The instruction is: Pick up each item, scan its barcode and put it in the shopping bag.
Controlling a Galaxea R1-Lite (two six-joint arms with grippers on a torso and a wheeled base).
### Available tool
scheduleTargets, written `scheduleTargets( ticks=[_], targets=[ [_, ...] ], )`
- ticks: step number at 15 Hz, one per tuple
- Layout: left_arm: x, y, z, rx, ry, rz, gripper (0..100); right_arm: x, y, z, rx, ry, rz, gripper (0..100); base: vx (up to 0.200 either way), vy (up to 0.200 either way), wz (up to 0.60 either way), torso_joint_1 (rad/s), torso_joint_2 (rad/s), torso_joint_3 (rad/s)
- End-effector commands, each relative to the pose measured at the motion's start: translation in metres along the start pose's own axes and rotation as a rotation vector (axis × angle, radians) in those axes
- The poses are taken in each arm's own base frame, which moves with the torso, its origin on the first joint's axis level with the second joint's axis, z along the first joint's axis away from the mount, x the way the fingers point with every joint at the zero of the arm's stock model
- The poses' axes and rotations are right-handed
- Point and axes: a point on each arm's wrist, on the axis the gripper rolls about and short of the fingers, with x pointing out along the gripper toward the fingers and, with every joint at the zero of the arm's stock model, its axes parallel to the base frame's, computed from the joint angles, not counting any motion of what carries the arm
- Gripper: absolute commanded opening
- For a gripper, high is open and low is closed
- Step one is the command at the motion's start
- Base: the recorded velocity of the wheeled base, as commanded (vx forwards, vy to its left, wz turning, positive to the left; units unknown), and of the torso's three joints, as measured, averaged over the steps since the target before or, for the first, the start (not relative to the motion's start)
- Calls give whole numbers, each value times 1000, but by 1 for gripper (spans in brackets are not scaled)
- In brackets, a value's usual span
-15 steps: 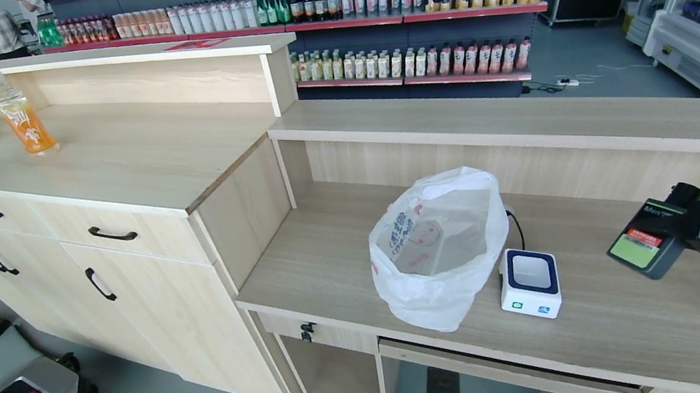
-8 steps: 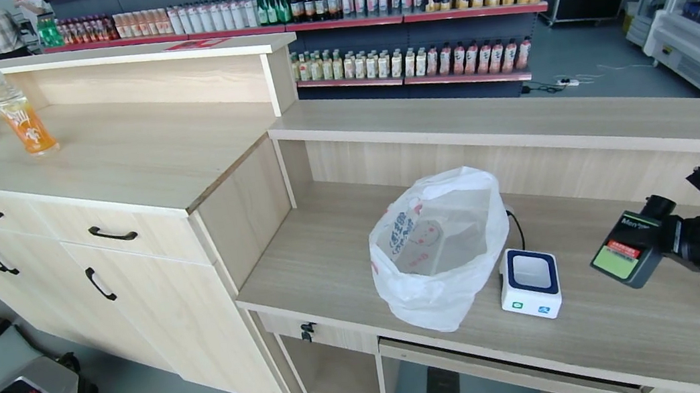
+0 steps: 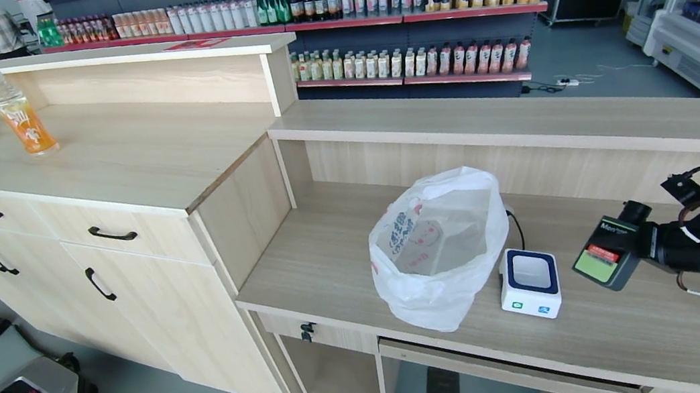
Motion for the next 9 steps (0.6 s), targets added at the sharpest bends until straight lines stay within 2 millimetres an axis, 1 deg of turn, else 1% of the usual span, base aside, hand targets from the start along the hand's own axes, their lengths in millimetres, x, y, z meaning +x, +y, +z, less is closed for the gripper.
scheduleTargets(
  ticks=[1, 9],
  targets=[
    [0, 0, 0, -1, -1, 1, 100, 5, -2, -3, 7, 15, 3, 0, 0, 0, 0, 0, 0, 0],
    [0, 0, 0, -1, -1, 0, 100, 18, 2, -8, -12, 24, 31, 0, 0, 0, 0, 0, 0, 0]
  ],
)
